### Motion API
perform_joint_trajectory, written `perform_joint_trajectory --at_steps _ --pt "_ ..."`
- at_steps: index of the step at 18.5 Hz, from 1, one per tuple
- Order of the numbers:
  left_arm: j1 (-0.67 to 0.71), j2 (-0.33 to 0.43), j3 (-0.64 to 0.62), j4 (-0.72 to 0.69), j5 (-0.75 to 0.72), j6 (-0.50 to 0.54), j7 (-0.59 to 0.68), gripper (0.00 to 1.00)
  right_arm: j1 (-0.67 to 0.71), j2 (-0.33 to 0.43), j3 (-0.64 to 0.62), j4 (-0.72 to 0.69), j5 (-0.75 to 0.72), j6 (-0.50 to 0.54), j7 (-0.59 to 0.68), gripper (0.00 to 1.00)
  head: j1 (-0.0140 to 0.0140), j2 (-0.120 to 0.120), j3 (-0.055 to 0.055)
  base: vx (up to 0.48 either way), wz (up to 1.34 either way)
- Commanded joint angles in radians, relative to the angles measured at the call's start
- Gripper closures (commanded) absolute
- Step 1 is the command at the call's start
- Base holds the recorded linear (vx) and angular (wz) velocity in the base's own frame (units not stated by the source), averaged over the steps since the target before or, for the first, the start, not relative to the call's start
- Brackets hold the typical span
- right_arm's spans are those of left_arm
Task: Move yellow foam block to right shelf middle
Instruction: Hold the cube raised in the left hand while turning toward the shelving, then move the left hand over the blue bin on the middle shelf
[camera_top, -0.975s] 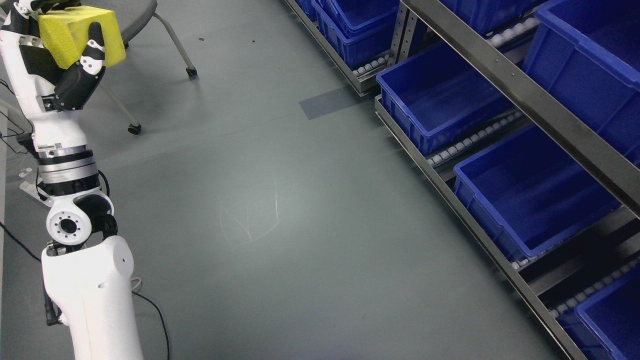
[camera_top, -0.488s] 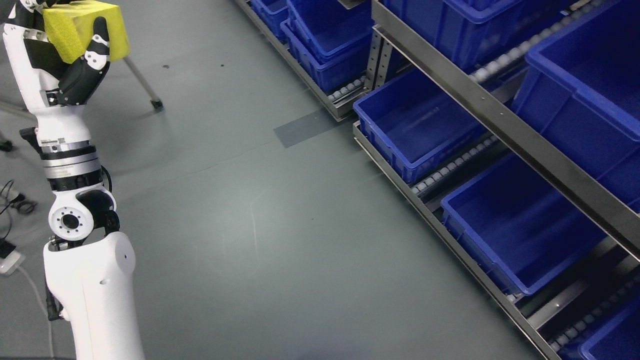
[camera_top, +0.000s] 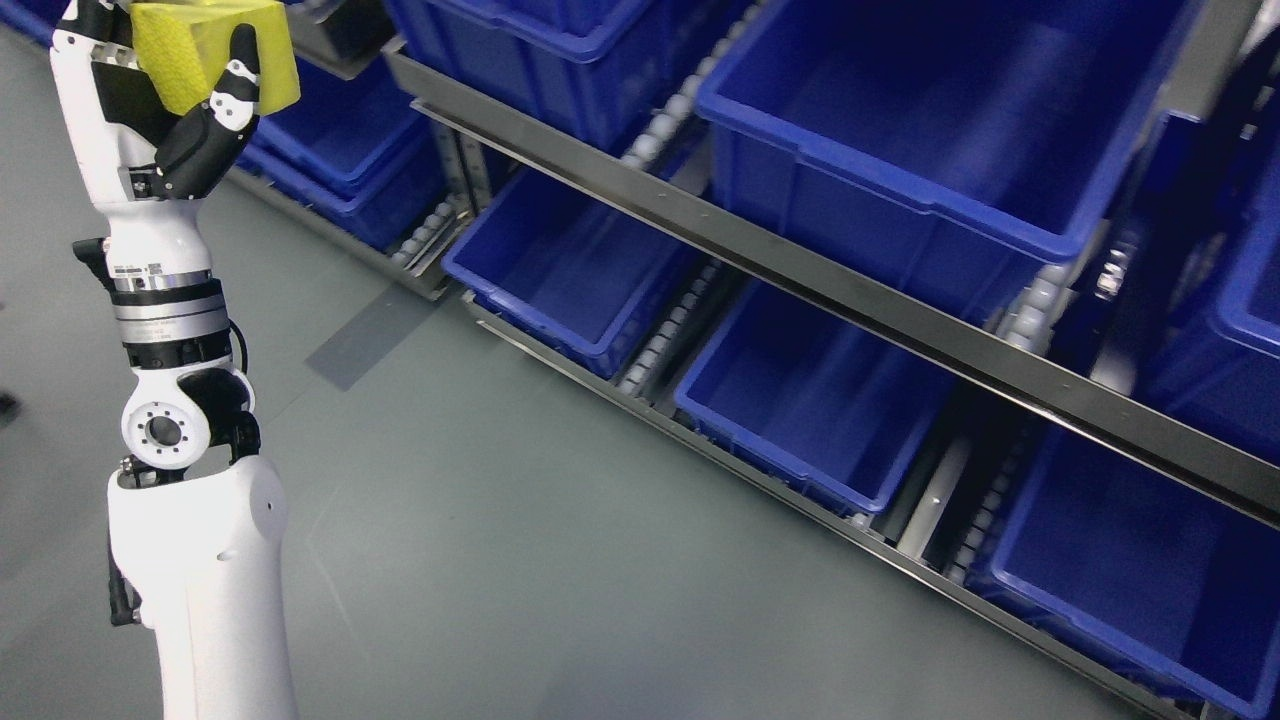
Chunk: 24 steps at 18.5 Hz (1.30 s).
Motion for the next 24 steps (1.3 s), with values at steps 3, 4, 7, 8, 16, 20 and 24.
perform_joint_trajectory --at_steps 3,4,7,8,16,20,24 --pt "-0.034 0.017 -0.220 -0.031 0.000 0.003 0.008 0.78 -0.003 -0.017 0.000 -0.017 -0.002 -0.001 0.001 0.00 0.0000 0.000 0.000 0.131 -0.91" --pt "-0.042 0.017 -0.237 -0.041 0.000 0.004 0.008 0.78 -0.002 -0.017 0.000 -0.017 0.000 -0.001 0.001 0.00 0.0000 0.000 0.000 0.121 -0.89" --pt "-0.092 0.017 -0.263 -0.087 0.000 0.046 0.009 0.78 -0.002 -0.017 0.000 -0.017 0.000 -0.001 0.001 0.00 0.0000 0.000 0.000 0.120 -0.81" --pt "-0.124 0.017 -0.263 -0.098 0.000 0.078 0.011 0.78 -0.003 -0.017 0.000 -0.017 0.000 -0.001 0.001 0.00 0.0000 0.000 0.000 0.111 -0.73" --pt "-0.261 0.017 -0.278 -0.095 -0.003 0.731 0.090 0.78 -0.003 -0.017 0.000 -0.017 0.000 -0.001 0.001 0.00 0.0000 0.000 0.000 0.102 -0.54" --pt "-0.255 0.017 -0.254 -0.086 -0.069 0.842 0.250 0.73 -0.003 -0.017 0.000 -0.017 0.000 -0.001 0.001 0.00 0.0000 0.000 0.000 0.064 -0.26" --pt "-0.255 0.017 -0.252 -0.086 -0.139 0.969 0.268 0.19 -0.003 -0.017 0.000 -0.017 0.000 -0.001 0.001 0.00 0.0000 0.000 0.000 0.030 -0.14"
